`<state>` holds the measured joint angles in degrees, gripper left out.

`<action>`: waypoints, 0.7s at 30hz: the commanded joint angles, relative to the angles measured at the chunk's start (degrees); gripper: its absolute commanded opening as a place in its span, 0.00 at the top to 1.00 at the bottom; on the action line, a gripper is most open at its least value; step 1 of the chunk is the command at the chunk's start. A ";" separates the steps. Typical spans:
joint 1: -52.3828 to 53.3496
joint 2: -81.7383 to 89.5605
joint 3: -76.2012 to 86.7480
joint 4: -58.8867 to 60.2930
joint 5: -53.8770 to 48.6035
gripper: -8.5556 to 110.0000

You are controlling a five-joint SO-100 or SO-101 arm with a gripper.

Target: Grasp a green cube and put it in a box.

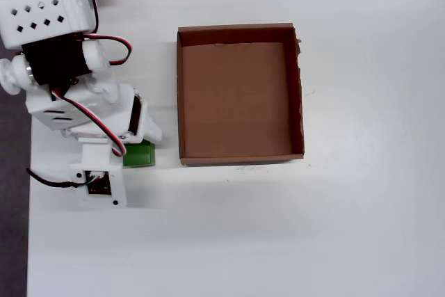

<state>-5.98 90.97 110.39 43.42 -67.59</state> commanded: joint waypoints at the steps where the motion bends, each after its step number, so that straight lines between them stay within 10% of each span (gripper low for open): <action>1: -0.97 0.35 -2.81 -1.85 -0.97 0.70; 21: -1.32 -3.52 -1.76 -4.22 -7.12 0.70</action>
<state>-6.59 87.19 110.39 39.38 -73.56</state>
